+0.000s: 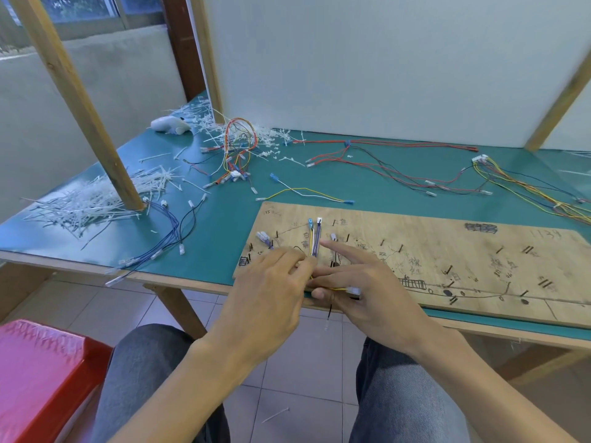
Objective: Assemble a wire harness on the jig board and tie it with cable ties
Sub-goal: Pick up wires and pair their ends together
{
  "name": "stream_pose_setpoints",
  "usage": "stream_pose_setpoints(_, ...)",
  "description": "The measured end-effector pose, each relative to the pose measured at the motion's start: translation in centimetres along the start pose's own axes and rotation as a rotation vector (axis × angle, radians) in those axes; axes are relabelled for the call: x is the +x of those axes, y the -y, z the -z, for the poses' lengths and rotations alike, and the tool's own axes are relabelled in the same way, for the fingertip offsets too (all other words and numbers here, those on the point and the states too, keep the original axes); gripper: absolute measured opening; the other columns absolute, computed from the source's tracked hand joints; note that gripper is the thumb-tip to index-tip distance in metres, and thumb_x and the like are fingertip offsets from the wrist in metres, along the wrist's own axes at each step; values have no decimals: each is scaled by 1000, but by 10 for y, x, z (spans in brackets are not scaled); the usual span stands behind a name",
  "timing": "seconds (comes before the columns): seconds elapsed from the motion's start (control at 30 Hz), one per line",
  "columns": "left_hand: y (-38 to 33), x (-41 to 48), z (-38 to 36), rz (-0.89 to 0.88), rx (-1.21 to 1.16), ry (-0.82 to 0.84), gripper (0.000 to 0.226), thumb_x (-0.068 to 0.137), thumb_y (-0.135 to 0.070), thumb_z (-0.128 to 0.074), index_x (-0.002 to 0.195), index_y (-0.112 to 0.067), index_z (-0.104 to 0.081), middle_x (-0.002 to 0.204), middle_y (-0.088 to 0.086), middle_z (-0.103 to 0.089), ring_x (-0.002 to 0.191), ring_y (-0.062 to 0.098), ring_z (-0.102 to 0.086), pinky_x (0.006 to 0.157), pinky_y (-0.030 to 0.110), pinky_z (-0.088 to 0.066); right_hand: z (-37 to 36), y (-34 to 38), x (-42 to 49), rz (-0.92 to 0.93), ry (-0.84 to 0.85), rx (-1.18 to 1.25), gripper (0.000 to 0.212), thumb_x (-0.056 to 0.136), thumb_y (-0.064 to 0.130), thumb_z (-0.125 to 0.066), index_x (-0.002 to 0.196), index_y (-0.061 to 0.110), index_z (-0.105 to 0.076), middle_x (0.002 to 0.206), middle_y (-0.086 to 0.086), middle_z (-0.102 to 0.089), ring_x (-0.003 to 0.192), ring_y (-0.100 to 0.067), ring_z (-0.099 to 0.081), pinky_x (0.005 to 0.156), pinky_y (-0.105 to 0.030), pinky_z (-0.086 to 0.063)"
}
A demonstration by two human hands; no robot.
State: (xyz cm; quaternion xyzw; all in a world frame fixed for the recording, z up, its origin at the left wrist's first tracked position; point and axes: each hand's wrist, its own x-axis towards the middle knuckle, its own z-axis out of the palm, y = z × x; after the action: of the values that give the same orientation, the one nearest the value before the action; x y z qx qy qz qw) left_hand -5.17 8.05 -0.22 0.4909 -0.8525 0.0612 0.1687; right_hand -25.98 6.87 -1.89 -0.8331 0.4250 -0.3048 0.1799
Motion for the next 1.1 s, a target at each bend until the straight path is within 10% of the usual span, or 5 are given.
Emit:
stream_pose_setpoints(0.2,-1,0,1,50,-82,83,36,100,-21,-52,135,-30,-58,127,-13,-63,96,21,-67,75,41,-57,6,-1,0,37,-157,0,9,93,31,-79,100,31,-85,101,23,-78,134,-8,-53,107,-44,-43)
stream_pose_setpoints(0.47,-4,-6,-8,-5,137,121,59,78,-19,-82,135,-24,-68,141,-3,-65,95,21,-73,71,35,-58,22,-11,3,-298,-343,119,15,76,39,-91,83,38,-78,100,15,-69,102,0,-63,88,-12,-42)
stream_pose_setpoints(0.67,-9,-1,-8,-56,203,193,56,68,-28,-88,123,-24,-77,122,-1,-76,96,15,-76,76,31,-59,15,-18,14,-394,-387,331,27,91,19,-82,109,36,-70,85,9,-71,63,-12,-55,70,-29,-51)
stream_pose_setpoints(0.9,-15,6,-9,28,181,155,54,104,-31,-41,158,-26,-41,161,-3,-45,147,16,-42,115,36,-34,6,-28,18,-375,-379,287,23,91,19,-81,103,37,-71,78,14,-70,56,-4,-55,61,-12,-42)
stream_pose_setpoints(1.1,-27,3,-2,88,158,133,42,82,-20,-71,124,-14,-69,137,8,-57,136,32,-43,100,46,-49,5,-29,17,-381,-388,261,26,92,18,-81,109,33,-69,80,15,-73,66,-5,-65,67,-12,-47)
